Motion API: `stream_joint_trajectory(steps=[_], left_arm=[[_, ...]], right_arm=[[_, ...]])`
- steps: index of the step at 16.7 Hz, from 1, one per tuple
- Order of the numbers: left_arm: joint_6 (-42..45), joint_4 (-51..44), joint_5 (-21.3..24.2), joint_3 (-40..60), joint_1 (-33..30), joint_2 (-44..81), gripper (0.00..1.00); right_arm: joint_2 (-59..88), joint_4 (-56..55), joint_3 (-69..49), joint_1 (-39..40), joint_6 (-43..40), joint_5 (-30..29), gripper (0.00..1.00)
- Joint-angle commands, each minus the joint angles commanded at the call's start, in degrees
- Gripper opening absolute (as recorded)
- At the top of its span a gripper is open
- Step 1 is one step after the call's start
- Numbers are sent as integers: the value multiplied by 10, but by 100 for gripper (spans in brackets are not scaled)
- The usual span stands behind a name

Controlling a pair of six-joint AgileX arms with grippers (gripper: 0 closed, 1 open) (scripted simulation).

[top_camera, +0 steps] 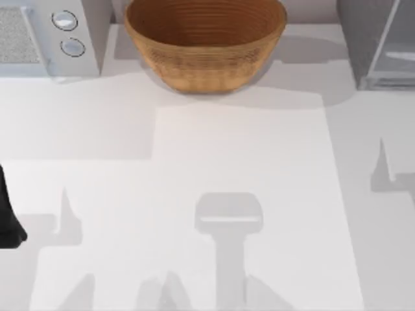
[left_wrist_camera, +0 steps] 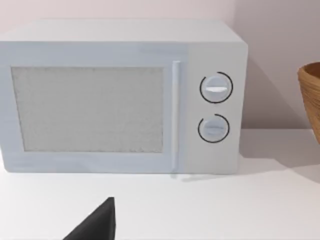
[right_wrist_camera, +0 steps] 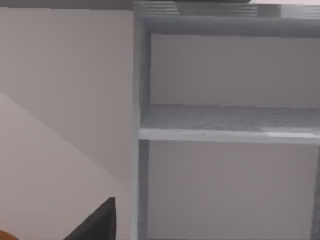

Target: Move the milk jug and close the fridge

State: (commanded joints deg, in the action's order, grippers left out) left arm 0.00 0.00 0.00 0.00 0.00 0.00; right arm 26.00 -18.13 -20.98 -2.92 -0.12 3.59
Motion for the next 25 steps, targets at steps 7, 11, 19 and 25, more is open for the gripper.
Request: stream_joint_trajectory(steps=[7, 11, 19, 25], left_arm=[[0, 0, 0, 0, 0, 0, 100], [0, 0, 0, 0, 0, 0, 100], [0, 0, 0, 0, 0, 0, 100], [0, 0, 0, 0, 0, 0, 100]], right_arm=[[-243, 166, 193, 26, 0, -32, 100], [-260, 181, 210, 29, 1, -36, 100], [-307, 242, 168, 30, 0, -33, 100], [-462, 504, 40, 31, -6, -34, 100]])
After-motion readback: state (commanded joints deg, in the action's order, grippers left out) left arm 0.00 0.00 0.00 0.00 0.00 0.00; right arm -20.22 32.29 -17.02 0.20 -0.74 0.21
